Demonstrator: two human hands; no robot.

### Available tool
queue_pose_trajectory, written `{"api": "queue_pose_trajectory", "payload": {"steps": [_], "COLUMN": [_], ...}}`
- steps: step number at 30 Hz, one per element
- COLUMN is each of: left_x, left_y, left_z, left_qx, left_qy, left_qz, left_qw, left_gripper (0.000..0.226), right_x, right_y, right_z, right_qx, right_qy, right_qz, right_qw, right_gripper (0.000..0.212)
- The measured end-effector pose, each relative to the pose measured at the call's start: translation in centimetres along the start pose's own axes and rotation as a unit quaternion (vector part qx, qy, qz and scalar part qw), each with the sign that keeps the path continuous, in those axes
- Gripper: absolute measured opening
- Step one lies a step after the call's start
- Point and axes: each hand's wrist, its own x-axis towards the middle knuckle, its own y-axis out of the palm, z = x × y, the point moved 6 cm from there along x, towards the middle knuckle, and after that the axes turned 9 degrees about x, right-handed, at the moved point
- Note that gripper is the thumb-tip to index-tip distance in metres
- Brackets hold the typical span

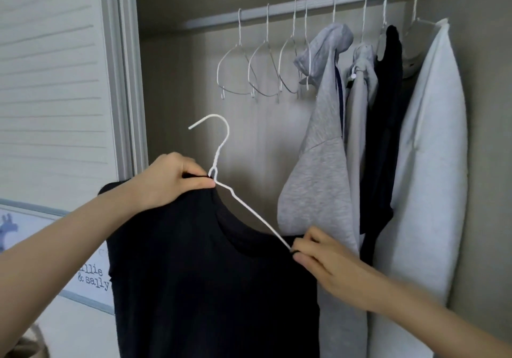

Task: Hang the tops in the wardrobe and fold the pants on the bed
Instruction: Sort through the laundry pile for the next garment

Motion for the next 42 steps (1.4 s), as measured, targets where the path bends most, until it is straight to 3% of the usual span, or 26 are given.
{"api": "queue_pose_trajectory", "payload": {"steps": [5, 10, 15, 19, 23, 25, 28, 31, 34, 38, 42], "left_x": [0.2, -1.3, -2.9, -2.6, -1.5, -1.4, -1.6, -1.1, -0.6, 0.6, 3.9], "left_y": [0.2, -0.7, -0.4, 0.1, 0.1, -0.4, -1.6, -2.5, -3.4, -4.0, -3.0], "left_z": [-2.0, 2.4, 5.3, 4.1, 2.4, 3.2, 5.3, 6.7, 8.5, 9.5, 7.9], "left_qx": [0.003, -0.023, -0.078, -0.086, -0.073, -0.089, -0.110, -0.108, -0.139, -0.241, -0.257], "left_qy": [0.050, 0.003, -0.048, -0.013, 0.014, -0.002, -0.033, -0.052, -0.085, -0.119, -0.126], "left_qz": [-0.049, -0.011, 0.002, -0.014, -0.030, -0.049, -0.078, -0.072, -0.092, -0.175, -0.199], "left_qw": [0.998, 1.000, 0.996, 0.996, 0.997, 0.995, 0.990, 0.990, 0.982, 0.947, 0.937], "left_gripper": [0.028, 0.047, 0.056, 0.056, 0.054, 0.052, 0.043, 0.038, 0.032, 0.019, 0.018], "right_x": [1.8, 1.0, 1.7, 3.0, 4.4, 4.5, 4.3, 4.5, 4.7, 4.7, 4.7], "right_y": [-0.3, -3.8, -6.5, -7.4, -7.1, -7.6, -8.1, -8.2, -9.8, -11.7, -14.5], "right_z": [2.3, 1.3, 1.4, 3.2, 5.0, 4.0, 3.1, 3.0, 2.5, 4.8, 6.9], "right_qx": [0.204, 0.321, 0.257, 0.199, 0.155, 0.184, 0.287, 0.465, 0.542, 0.662, 0.656], "right_qy": [-0.012, -0.038, -0.004, 0.001, -0.001, 0.049, 0.130, 0.168, 0.183, 0.149, 0.115], "right_qz": [-0.099, -0.169, -0.127, -0.083, -0.075, -0.099, -0.097, -0.099, -0.138, -0.051, -0.094], "right_qw": [0.974, 0.931, 0.958, 0.976, 0.985, 0.977, 0.944, 0.864, 0.809, 0.732, 0.740], "right_gripper": [0.020, 0.022, 0.031, 0.034, 0.021, 0.032, 0.019, 0.022, 0.022, 0.021, 0.037]}}
